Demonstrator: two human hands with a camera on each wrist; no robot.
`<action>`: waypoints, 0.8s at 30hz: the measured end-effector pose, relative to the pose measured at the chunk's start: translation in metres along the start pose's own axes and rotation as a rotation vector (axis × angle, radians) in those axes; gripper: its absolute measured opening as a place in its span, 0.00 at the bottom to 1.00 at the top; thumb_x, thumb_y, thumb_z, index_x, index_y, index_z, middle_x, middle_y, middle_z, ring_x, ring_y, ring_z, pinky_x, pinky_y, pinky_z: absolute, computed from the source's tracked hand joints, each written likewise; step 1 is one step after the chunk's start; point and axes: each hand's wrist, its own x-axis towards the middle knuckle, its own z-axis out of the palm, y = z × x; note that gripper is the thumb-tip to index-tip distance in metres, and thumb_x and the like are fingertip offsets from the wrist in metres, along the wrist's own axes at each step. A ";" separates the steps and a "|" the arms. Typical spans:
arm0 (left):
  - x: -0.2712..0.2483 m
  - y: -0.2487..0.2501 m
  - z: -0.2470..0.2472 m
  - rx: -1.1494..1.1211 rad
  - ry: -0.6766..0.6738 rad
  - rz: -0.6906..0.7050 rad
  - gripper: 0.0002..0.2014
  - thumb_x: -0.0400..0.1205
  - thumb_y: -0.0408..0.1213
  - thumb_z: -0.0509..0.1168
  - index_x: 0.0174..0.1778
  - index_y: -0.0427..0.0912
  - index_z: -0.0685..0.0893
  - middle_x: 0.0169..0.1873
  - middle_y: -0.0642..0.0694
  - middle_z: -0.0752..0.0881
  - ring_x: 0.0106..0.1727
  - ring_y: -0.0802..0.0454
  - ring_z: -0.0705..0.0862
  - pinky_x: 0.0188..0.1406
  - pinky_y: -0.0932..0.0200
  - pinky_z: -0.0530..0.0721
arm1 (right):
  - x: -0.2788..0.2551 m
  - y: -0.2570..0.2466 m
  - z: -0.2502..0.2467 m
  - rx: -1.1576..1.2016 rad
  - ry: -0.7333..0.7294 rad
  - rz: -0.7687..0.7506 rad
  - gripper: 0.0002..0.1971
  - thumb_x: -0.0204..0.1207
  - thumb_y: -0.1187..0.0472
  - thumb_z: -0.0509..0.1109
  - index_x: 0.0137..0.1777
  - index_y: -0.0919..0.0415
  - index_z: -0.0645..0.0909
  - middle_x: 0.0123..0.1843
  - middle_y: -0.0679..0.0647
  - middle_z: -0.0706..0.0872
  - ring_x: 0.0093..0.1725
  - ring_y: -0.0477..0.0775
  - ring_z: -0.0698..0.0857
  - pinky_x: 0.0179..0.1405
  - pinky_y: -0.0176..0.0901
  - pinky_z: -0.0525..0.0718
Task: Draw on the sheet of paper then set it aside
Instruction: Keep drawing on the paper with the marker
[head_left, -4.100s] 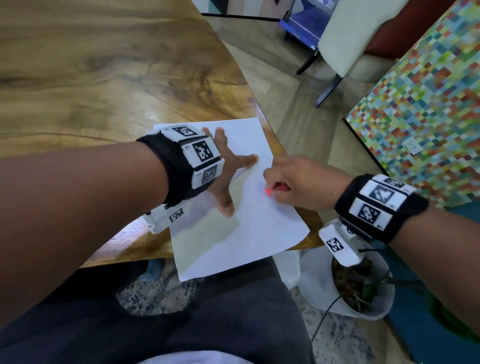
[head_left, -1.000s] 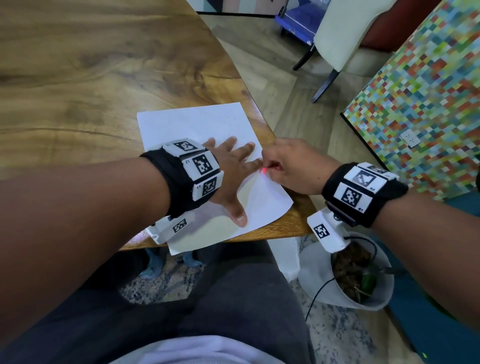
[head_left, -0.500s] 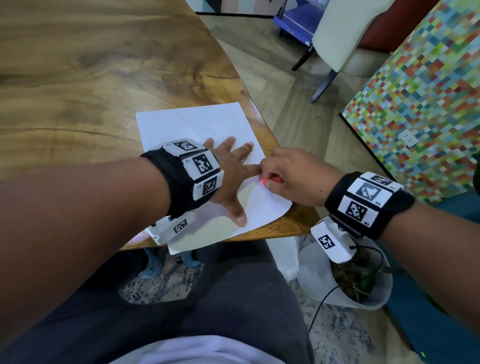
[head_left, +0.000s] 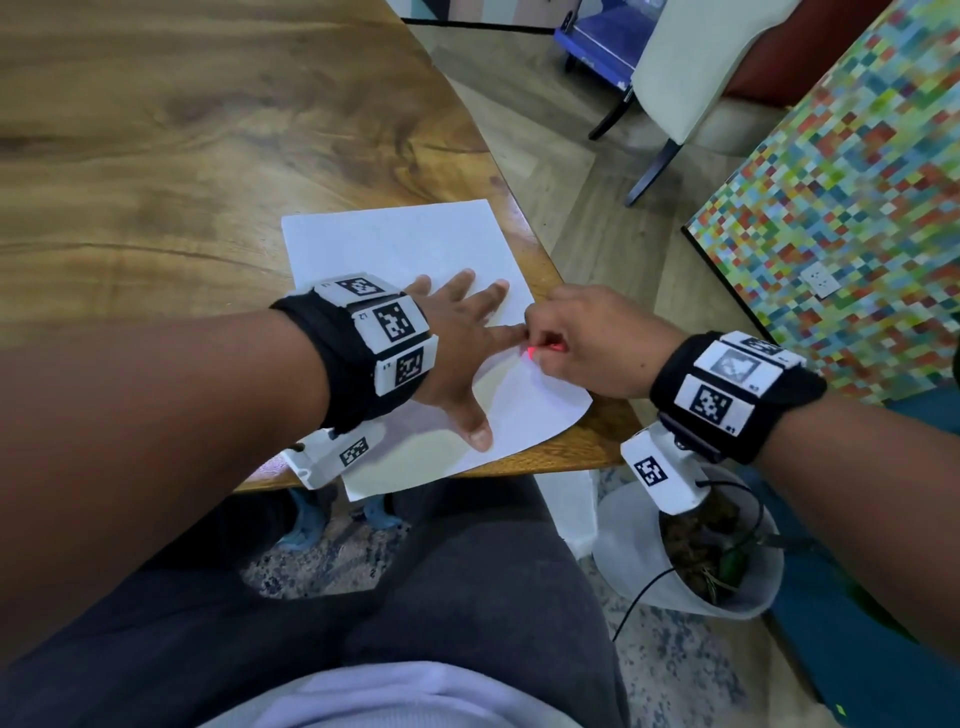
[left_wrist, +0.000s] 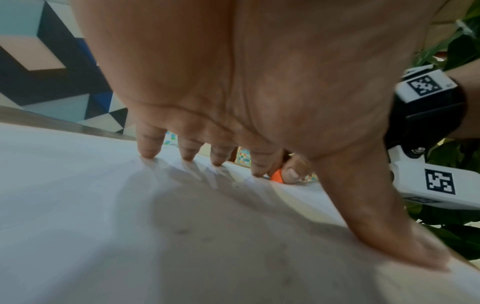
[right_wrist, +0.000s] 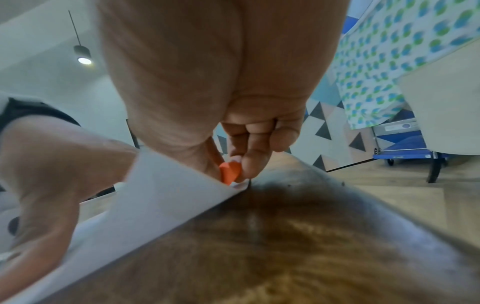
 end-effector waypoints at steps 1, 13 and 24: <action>-0.004 -0.005 0.001 0.000 -0.005 0.001 0.65 0.63 0.77 0.73 0.87 0.68 0.36 0.89 0.44 0.33 0.89 0.35 0.35 0.84 0.26 0.48 | 0.001 0.000 0.000 -0.002 -0.013 0.010 0.03 0.78 0.54 0.67 0.45 0.50 0.81 0.44 0.46 0.76 0.45 0.50 0.77 0.48 0.50 0.80; -0.023 -0.025 0.010 0.025 -0.059 -0.031 0.66 0.61 0.80 0.71 0.85 0.71 0.33 0.88 0.47 0.29 0.88 0.37 0.32 0.85 0.26 0.49 | -0.033 -0.065 0.024 -0.051 -0.047 -0.212 0.09 0.73 0.50 0.54 0.40 0.50 0.74 0.40 0.49 0.73 0.32 0.55 0.72 0.29 0.49 0.74; -0.023 -0.025 0.012 0.012 -0.055 -0.036 0.66 0.61 0.80 0.71 0.85 0.71 0.33 0.87 0.47 0.28 0.88 0.37 0.31 0.85 0.26 0.46 | -0.032 -0.064 0.024 -0.004 -0.017 -0.227 0.05 0.72 0.54 0.61 0.37 0.47 0.69 0.39 0.46 0.69 0.32 0.52 0.71 0.28 0.46 0.73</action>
